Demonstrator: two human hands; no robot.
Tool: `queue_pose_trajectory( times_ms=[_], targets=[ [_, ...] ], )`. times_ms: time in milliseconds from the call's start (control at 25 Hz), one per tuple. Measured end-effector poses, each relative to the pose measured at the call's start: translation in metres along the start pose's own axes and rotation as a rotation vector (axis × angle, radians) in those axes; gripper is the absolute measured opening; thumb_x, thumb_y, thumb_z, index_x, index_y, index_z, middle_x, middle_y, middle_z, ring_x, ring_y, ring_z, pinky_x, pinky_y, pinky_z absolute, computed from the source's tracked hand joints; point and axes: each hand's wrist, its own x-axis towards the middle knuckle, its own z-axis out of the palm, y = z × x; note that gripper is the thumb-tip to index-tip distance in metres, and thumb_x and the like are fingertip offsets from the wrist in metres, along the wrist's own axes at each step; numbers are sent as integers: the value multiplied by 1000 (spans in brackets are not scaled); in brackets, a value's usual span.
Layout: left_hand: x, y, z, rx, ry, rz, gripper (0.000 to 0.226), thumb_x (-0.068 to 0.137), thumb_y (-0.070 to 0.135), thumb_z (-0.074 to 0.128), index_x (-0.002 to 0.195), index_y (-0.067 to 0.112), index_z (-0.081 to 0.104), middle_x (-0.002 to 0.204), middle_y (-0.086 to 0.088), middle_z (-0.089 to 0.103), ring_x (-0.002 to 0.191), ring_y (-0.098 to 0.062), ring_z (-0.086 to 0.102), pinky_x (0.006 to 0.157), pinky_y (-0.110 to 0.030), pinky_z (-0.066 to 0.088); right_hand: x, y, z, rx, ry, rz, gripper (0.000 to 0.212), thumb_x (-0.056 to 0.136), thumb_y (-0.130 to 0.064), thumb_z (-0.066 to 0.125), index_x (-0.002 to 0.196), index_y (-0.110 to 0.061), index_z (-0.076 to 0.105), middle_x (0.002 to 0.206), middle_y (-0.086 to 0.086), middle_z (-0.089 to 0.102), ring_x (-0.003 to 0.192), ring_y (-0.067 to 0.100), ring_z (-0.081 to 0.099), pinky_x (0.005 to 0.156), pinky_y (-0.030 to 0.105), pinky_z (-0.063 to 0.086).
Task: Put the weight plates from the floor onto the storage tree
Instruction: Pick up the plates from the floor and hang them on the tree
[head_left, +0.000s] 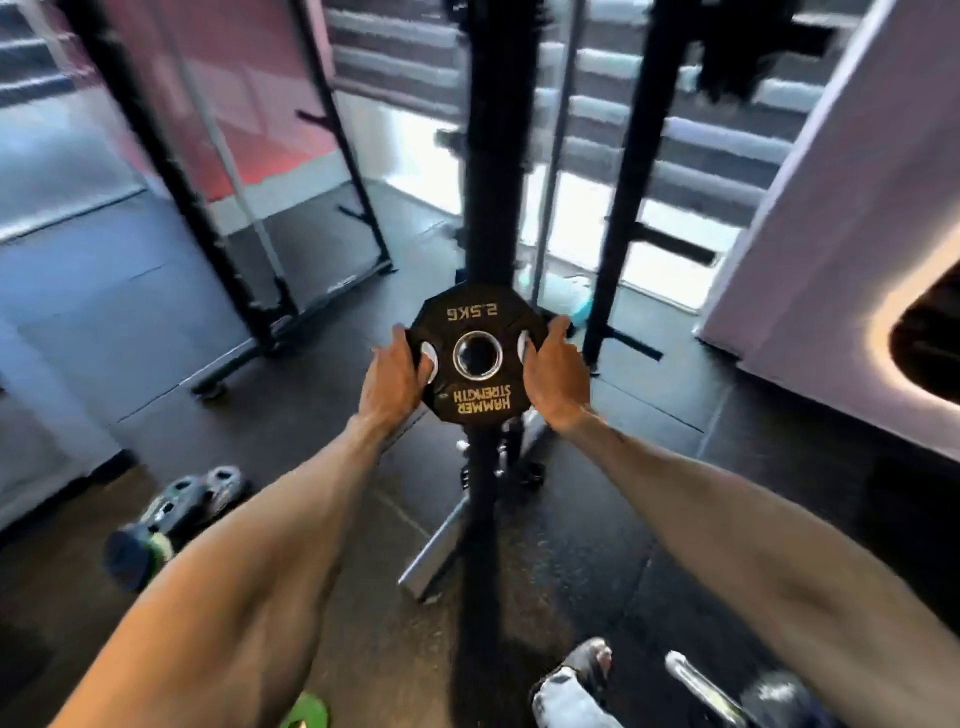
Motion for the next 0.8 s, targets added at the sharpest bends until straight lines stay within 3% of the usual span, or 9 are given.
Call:
queue_pose_trajectory(
  times_ms=[80,240,400,560,680,800],
  targets=[
    [19,51,42,-18,-54,145,31,97,31,50,113,6,42,93,-23,68,84,-45,66,67,-47,51,20,43,-44,-39,112,73,41,101,-37,46,130,-9,36,113,17,68,99,40,66,78,45,51],
    [52,152,134,-42,-161,308,28,96,20,54,115,3,43,88,-24,68,81,-45,65,64,-45,49,51,138,-123,-40,305,181,25,100,-32,47,114,-13,37,99,16,69,89,42,65,69,40,44],
    [91,245,221,-110,-289,406,23,95,21,54,111,7,44,85,-19,69,77,-39,67,65,-48,55,92,218,-187,-78,473,264,26,100,-30,47,120,-15,41,99,16,68,88,41,66,68,41,47],
    [128,320,283,-123,-331,493,24,91,30,51,110,18,43,82,-17,68,76,-39,67,63,-50,56,132,270,-241,-104,547,281,26,102,-31,42,121,-14,43,104,12,70,92,38,68,71,42,52],
    [160,372,323,-152,-342,578,28,92,23,54,117,14,48,83,-18,69,76,-39,67,65,-49,55,162,298,-274,-92,639,281,26,102,-28,43,124,-13,43,105,11,69,93,34,68,69,35,47],
    [192,418,365,-155,-340,659,27,92,19,56,117,9,51,82,-18,69,74,-40,66,62,-42,52,197,327,-298,-96,711,346,29,102,-26,45,127,-13,43,105,13,69,96,37,66,71,40,47]
  ],
)
